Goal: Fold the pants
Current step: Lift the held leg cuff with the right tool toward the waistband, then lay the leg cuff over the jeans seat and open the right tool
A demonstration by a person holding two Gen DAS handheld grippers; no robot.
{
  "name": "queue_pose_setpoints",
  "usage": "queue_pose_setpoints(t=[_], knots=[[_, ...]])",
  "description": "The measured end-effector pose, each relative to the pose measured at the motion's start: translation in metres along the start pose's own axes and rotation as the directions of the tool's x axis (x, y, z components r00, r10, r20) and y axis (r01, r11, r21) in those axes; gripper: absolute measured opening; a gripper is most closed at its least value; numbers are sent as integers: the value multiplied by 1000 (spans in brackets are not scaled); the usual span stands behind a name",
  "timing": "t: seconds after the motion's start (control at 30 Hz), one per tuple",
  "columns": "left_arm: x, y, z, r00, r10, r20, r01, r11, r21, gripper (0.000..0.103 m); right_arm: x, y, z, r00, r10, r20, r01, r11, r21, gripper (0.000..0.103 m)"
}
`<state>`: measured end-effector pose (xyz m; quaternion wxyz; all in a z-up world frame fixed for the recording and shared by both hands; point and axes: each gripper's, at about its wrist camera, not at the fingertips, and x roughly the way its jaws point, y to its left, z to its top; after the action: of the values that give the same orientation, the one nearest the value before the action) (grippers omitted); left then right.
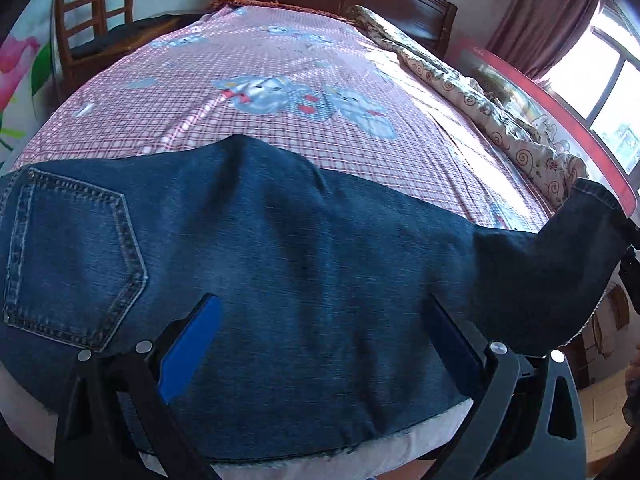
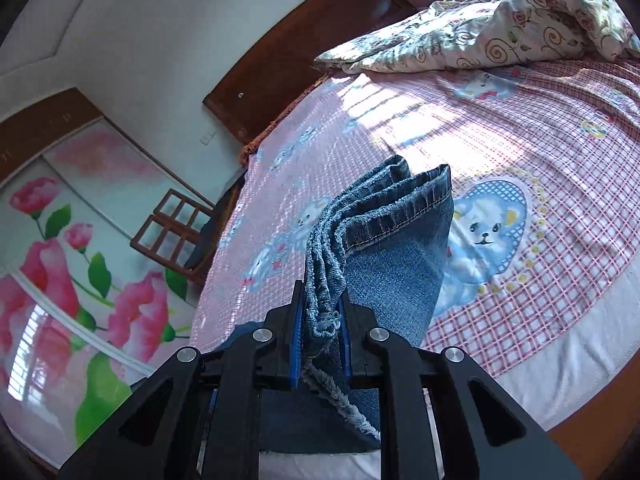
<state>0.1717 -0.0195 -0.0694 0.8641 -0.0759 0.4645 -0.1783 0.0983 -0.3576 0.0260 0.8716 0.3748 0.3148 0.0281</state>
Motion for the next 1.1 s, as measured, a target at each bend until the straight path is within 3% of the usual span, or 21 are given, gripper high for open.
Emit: queue_pose_setpoints(t=[0.2,0.33,0.47,0.6,0.73,0.83,0.9,1.1], knots=[[3,51,-11,999,39,-21,-41,994,-103,100,40,65,-14,992,115,-61,-119,991,-64,14],[-2,60,-14,1000,21,-3,-21,992,-126,100,70,99,-30,976,181,-123,-191,978,-79,14],[-13,65,-16,998,56,31,-52,992,-118,100,107,128,-56,956,199,-214,-227,968,-111,14],[-21,79,-17,997,69,40,-62,986,-156,100,151,136,-95,936,133,-325,-192,969,-155,14],[-25,98,-19,996,84,42,-74,975,-208,100,190,132,-142,907,-7,-421,-111,961,-254,14],[-25,107,-20,996,80,43,-68,970,-232,100,206,127,-165,888,-102,-447,-64,938,-340,14],[-25,107,-19,995,85,42,-73,970,-230,100,206,129,-169,887,-125,-444,-58,925,-376,14],[-24,107,-18,995,89,49,-75,969,-237,100,175,150,-156,915,-68,-398,-121,893,-433,14]])
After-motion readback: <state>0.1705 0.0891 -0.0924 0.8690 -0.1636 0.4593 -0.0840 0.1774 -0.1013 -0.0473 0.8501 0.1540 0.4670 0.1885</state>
